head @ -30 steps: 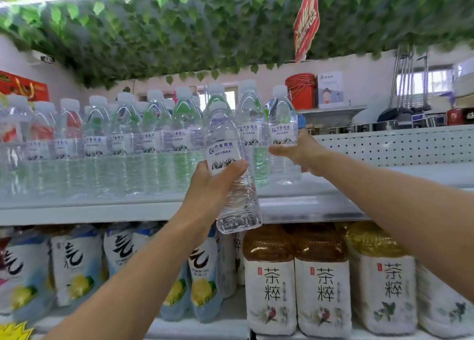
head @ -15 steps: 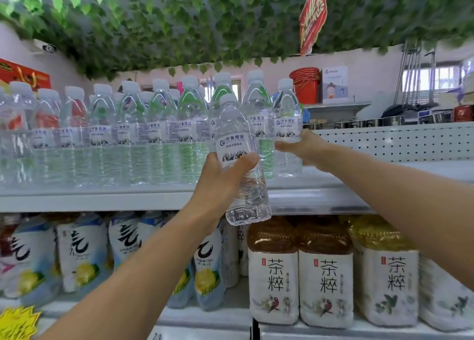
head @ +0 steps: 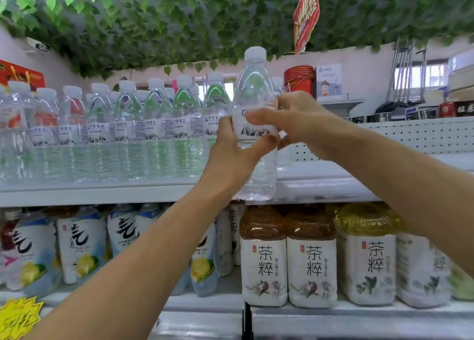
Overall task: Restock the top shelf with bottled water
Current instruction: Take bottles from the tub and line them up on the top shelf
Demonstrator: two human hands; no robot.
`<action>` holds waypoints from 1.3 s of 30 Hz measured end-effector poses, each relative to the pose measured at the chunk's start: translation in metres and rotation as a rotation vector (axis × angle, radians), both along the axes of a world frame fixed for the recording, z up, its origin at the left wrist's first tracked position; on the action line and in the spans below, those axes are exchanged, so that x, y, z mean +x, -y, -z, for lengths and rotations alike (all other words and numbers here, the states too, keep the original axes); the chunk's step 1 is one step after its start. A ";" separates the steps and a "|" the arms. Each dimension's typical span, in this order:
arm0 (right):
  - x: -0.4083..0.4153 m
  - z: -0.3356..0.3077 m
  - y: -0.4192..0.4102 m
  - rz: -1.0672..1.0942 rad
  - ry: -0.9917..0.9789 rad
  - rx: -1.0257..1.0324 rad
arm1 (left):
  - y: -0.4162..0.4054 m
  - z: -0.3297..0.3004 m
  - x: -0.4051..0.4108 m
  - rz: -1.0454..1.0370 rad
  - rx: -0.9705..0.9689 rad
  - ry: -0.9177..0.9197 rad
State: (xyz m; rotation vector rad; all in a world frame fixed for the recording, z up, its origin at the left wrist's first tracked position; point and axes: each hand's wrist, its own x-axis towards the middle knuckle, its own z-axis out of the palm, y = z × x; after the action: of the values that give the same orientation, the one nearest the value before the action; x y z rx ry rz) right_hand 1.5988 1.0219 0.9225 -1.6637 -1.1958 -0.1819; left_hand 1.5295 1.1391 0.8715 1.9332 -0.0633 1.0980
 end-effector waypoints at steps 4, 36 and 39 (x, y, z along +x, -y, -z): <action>0.017 -0.013 0.011 0.113 -0.018 0.155 | -0.005 -0.025 0.000 -0.003 0.129 -0.060; 0.125 0.022 -0.032 0.393 -0.014 -0.120 | -0.060 -0.083 0.066 -0.609 0.827 -0.159; 0.123 0.022 -0.032 0.376 -0.027 -0.142 | -0.058 -0.081 0.067 -0.611 0.821 -0.158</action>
State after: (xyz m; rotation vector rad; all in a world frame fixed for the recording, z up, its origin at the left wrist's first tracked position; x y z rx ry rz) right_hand 1.7223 1.0542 0.9009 -2.0014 -0.8835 -0.3117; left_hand 1.5961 1.1972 0.9522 2.8913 0.2110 1.4431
